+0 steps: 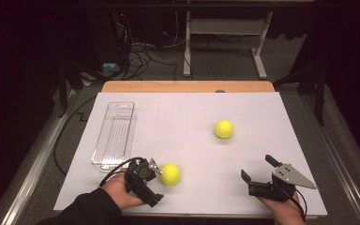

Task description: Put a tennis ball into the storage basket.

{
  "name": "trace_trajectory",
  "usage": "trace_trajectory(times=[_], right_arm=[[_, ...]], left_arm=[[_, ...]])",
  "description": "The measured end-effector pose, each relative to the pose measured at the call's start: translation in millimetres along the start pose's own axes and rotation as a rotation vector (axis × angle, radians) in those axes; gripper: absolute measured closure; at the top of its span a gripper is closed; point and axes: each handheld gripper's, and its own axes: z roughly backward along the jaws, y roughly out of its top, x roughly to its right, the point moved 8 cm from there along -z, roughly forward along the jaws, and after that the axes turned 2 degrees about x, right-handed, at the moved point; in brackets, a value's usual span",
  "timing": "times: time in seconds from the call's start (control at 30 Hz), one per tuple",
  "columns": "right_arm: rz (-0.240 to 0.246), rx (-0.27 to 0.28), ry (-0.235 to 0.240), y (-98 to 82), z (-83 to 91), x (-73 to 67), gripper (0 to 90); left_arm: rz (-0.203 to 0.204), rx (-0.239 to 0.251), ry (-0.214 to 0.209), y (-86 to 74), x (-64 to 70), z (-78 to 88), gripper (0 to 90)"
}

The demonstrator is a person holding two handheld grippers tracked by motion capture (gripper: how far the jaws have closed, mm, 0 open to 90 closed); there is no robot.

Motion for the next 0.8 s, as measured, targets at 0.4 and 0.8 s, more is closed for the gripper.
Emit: trace_trajectory(times=[0.4,0.8], right_arm=[[0.0,-0.004,0.0,-1.2,1.2,0.5,0.0],[0.001,-0.002,-0.002,-1.2,1.3,0.9,0.0]], left_arm=[[-0.012,-0.078,-0.028,21.1,-0.6,6.5,0.7],[0.002,-0.105,-0.05,41.6,-5.7,2.8,0.7]])
